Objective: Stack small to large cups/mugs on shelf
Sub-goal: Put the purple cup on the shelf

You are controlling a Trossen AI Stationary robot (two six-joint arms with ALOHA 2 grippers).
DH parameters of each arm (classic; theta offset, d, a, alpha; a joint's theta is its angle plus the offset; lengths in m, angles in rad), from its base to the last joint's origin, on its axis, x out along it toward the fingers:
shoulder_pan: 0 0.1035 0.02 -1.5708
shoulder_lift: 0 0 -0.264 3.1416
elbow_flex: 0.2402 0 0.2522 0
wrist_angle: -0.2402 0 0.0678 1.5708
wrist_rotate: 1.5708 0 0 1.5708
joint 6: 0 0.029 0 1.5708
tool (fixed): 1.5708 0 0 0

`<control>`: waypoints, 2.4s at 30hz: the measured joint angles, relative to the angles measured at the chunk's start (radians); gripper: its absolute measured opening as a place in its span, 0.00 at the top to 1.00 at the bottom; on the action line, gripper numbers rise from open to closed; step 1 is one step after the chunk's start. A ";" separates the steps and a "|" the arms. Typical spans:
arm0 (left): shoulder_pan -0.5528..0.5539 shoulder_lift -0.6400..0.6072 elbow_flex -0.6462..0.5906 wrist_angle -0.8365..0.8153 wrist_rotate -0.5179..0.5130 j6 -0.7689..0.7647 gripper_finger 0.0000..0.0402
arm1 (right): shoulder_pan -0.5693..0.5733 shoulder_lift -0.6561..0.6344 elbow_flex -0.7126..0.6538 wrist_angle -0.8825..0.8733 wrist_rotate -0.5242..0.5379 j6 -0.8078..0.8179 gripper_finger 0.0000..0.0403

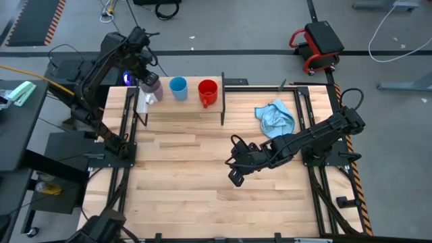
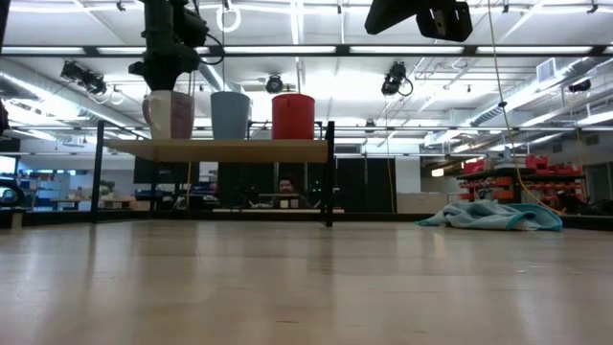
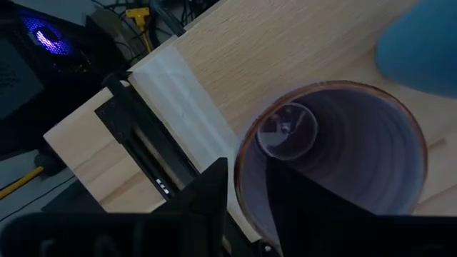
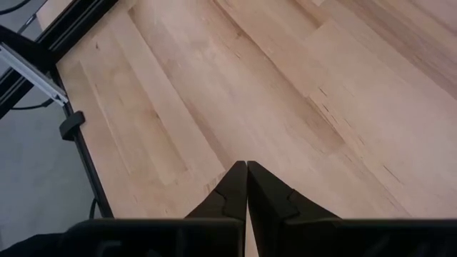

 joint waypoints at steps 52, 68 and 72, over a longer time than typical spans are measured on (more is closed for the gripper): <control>-0.084 -0.536 -0.392 0.001 0.005 -0.395 0.96 | -0.022 0.000 0.000 -0.001 0.000 -0.098 0.96; -0.083 -0.450 -0.531 0.198 0.047 -0.398 0.94 | -0.028 0.000 0.000 0.000 0.000 -0.096 0.96; -0.096 -0.430 -0.531 0.217 0.049 -0.398 0.94 | -0.028 0.000 0.000 0.000 0.000 -0.095 0.96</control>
